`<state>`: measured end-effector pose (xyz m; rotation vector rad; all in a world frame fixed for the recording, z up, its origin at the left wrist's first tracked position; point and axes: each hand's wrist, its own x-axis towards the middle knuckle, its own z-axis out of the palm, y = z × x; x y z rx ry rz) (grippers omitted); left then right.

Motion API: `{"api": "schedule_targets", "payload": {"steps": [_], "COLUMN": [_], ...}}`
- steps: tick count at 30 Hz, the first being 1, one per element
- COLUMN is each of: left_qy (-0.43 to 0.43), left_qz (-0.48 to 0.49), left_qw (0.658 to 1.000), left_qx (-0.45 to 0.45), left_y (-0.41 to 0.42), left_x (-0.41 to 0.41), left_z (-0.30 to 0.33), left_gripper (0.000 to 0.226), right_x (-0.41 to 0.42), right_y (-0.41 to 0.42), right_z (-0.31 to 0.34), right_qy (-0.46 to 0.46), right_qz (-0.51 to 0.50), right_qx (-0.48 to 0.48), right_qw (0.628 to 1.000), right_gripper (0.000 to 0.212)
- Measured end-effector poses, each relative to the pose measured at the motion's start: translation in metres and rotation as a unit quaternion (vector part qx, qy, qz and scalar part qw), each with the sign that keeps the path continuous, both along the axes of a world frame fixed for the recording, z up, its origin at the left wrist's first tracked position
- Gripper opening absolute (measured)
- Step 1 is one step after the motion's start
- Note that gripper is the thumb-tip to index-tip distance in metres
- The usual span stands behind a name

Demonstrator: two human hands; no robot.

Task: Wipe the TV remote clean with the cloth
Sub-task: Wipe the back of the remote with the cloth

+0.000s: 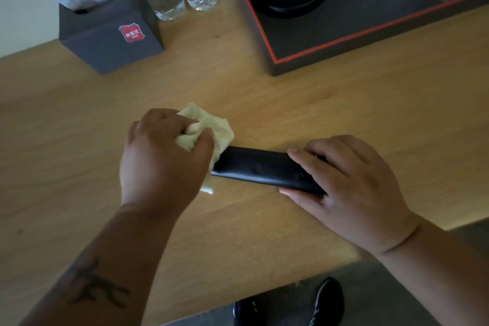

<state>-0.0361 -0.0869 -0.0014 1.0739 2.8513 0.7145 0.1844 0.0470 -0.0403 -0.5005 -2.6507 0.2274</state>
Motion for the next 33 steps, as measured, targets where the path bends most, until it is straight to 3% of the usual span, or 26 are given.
{"api": "schedule_targets", "payload": {"steps": [3,5,9,12,21,24,26,28,33], "left_qy": [-0.014,-0.006,0.005,-0.013,-0.112,-0.277,-0.413,-0.474,-0.464], "left_qz": [0.05,0.062,-0.032,-0.075,0.1,0.143,0.099,0.034,-0.063], "left_qw": [0.998,0.998,0.996,0.995,0.985,0.931,0.864,0.827,0.852], "left_qx": [-0.03,0.017,0.083,0.068,0.089,0.19,0.27,0.3,0.236], "left_y": [-0.014,-0.014,0.015,0.024,-0.006,-0.01,-0.01,-0.008,0.0], "left_x": [-0.019,-0.018,0.023,0.039,0.0,-0.012,-0.015,-0.015,-0.002], "left_z": [0.002,0.013,0.031,0.015,0.004,0.013,0.022,0.026,0.04], "left_gripper": [0.022,0.023,0.019,0.018,0.02,0.014,0.019,0.03,0.029], "right_x": [0.002,0.002,0.002,0.001,0.003,0.006,0.007,0.007,-0.002], "right_y": [0.0,0.001,0.0,0.0,0.002,-0.001,-0.002,-0.002,0.005], "right_z": [-0.002,-0.003,-0.004,-0.003,0.002,0.009,0.013,0.015,0.019], "right_qy": [0.017,0.024,0.028,0.027,0.025,0.027,0.011,0.0,0.011], "right_qz": [-0.008,-0.008,-0.009,-0.017,-0.044,-0.072,-0.054,-0.025,0.024], "right_qx": [0.018,0.021,0.022,0.026,-0.042,-0.131,-0.165,-0.153,-0.085], "right_qw": [1.0,0.999,0.999,0.999,0.998,0.988,0.985,0.988,0.996], "right_gripper": [0.047,0.046,0.048,0.05,0.054,0.058,0.061,0.058,0.049]}}
